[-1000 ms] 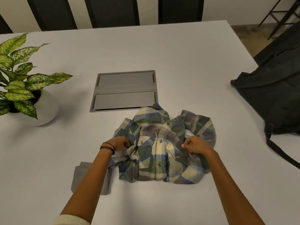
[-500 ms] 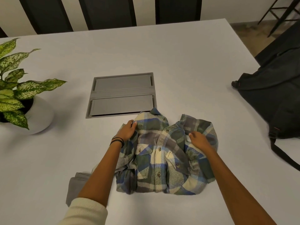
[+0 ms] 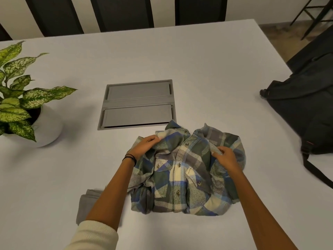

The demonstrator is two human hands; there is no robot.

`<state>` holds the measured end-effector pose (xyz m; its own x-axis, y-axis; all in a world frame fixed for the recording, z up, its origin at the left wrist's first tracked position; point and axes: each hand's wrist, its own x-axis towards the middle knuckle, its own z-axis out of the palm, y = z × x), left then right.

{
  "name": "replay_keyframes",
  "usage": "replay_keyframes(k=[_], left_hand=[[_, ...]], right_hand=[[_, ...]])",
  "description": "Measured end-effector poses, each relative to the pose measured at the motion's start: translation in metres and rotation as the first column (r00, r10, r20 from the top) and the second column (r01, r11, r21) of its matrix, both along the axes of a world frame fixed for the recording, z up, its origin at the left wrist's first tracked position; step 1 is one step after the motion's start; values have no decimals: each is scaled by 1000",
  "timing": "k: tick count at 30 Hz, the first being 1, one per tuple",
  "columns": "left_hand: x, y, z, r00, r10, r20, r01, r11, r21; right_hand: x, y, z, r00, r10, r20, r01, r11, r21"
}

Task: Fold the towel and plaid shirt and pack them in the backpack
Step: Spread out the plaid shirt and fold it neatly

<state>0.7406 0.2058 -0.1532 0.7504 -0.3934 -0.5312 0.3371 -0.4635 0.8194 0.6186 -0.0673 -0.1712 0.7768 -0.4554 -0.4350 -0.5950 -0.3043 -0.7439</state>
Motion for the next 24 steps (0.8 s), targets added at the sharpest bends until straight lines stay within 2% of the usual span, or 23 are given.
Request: replay_keyframes(k=[5, 12, 14, 19, 21, 24], left_hand=[[-20, 1, 12, 989, 135, 61, -137, 990, 34], [-34, 22, 20, 967, 224, 126, -231, 972, 51], [-37, 29, 26, 974, 190, 126, -200, 977, 71], [-47, 54, 28, 993, -22, 120, 11, 996, 93], [-51, 62, 25, 993, -93, 79, 83, 988, 127], [-60, 69, 26, 975, -220, 16, 211, 953, 217]], right_hand=[[-16, -8, 10, 983, -165, 77, 152, 976, 157], [-34, -20, 34, 962, -188, 199, 112, 934, 339], [-39, -22, 40, 968, -156, 198, 62, 909, 412], [-54, -16, 55, 969, -41, 242, -103, 826, 554], [-58, -13, 56, 970, 10, 242, -142, 833, 535], [-62, -11, 50, 984, 117, 131, -160, 904, 395]])
